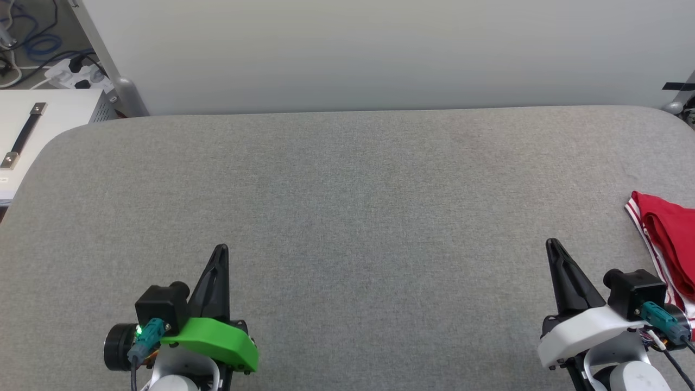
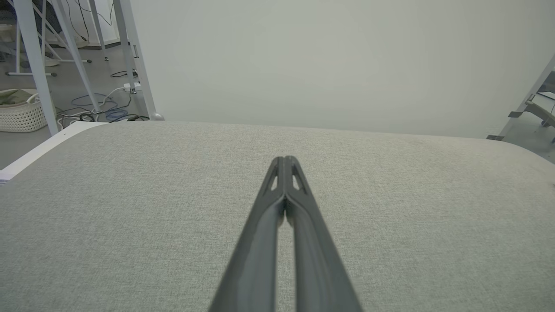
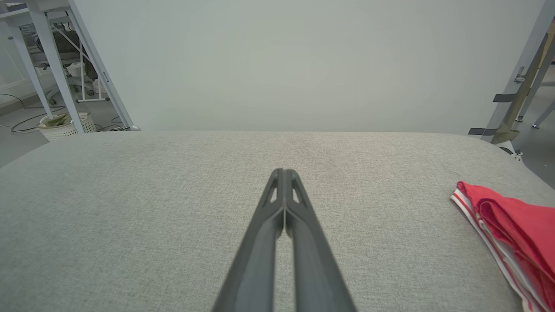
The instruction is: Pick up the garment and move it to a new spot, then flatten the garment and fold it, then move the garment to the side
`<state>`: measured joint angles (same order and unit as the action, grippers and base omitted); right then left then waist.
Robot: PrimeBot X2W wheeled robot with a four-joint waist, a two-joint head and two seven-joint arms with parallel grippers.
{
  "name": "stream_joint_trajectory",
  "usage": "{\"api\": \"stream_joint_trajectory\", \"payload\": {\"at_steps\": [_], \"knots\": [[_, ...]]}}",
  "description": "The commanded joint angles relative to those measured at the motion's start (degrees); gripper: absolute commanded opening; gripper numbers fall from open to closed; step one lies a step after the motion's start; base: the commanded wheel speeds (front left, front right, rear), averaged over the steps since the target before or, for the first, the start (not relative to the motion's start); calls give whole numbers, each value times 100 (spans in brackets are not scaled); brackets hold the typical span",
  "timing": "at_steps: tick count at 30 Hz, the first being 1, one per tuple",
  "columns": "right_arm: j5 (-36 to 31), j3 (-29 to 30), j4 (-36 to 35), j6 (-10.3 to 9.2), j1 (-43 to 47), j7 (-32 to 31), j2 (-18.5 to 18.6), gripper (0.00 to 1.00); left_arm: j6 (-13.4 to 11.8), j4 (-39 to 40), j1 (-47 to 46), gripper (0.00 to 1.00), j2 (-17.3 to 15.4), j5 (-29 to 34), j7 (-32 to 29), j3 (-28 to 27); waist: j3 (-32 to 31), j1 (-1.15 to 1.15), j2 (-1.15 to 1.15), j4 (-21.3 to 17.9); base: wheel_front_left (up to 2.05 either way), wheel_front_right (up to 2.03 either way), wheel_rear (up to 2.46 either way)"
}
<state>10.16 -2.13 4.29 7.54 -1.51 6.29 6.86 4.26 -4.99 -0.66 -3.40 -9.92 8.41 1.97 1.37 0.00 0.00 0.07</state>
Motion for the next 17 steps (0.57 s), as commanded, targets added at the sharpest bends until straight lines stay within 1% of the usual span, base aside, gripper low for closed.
{"api": "stream_joint_trajectory", "payload": {"at_steps": [1,17], "knots": [[-65,11,-42,-2,55,-20,-38,0,-37,32,30,0,22,78,-40,-16,-3,0,0,0,0,0,0],[-283,57,-131,-3,77,-160,-121,0,-126,139,38,0,29,288,-224,-57,-33,0,0,-2,0,0,0]]}}
